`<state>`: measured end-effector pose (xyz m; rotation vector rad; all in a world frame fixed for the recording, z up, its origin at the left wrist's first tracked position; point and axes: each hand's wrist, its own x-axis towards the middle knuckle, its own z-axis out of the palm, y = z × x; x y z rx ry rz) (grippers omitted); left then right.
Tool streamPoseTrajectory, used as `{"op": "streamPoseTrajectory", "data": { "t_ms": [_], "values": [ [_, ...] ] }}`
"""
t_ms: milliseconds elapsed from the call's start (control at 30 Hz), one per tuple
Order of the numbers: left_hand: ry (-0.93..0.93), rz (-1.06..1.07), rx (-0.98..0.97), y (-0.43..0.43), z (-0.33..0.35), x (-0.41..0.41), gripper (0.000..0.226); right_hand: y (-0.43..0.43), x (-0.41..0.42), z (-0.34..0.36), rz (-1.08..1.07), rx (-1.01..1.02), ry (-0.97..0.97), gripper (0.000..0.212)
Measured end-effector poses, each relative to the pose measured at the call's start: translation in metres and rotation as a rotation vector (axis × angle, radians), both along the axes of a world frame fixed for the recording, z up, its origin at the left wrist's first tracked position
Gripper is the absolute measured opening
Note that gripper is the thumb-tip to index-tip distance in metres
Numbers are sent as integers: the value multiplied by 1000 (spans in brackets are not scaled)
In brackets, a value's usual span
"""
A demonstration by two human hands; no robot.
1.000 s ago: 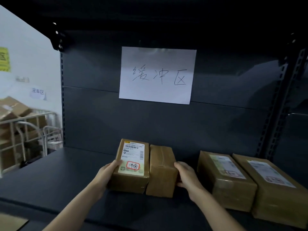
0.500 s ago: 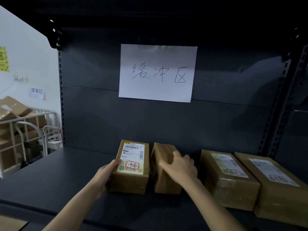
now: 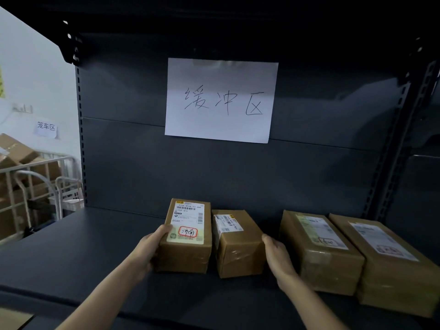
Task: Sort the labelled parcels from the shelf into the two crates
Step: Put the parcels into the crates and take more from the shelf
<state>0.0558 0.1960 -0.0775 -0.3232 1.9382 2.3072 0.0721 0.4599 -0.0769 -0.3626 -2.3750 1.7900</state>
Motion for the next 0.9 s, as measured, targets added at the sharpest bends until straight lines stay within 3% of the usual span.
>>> {"op": "streamPoseTrajectory", "data": {
  "t_ms": [133,233,333,433,500,567,667,767,900],
  "values": [
    [-13,9,1,-2,-4,-4,34,-6,2,13,-37,537,107,51],
    [-33,15,0,-4,-6,-8,38,-25,3,26,46,889,44,77],
    [-35,15,2,-3,-4,-7,37,-44,-3,28,118,1013,-109,96],
    [-28,8,-2,-3,-3,-3,35,-49,-7,29,89,1063,-150,92],
    [-21,5,-2,-4,-3,-2,34,-43,-8,33,54,980,-132,84],
    [-17,6,8,-6,-4,-1,35,-33,-8,36,44,773,-99,81],
    [2,19,13,-6,-5,-3,37,-19,-4,31,61,290,4,82],
    [13,12,13,-2,-2,-2,32,-21,1,12,65,-121,0,57],
    [28,-11,8,3,-1,-3,30,-20,1,-3,37,-330,-82,40]
  ]
}}
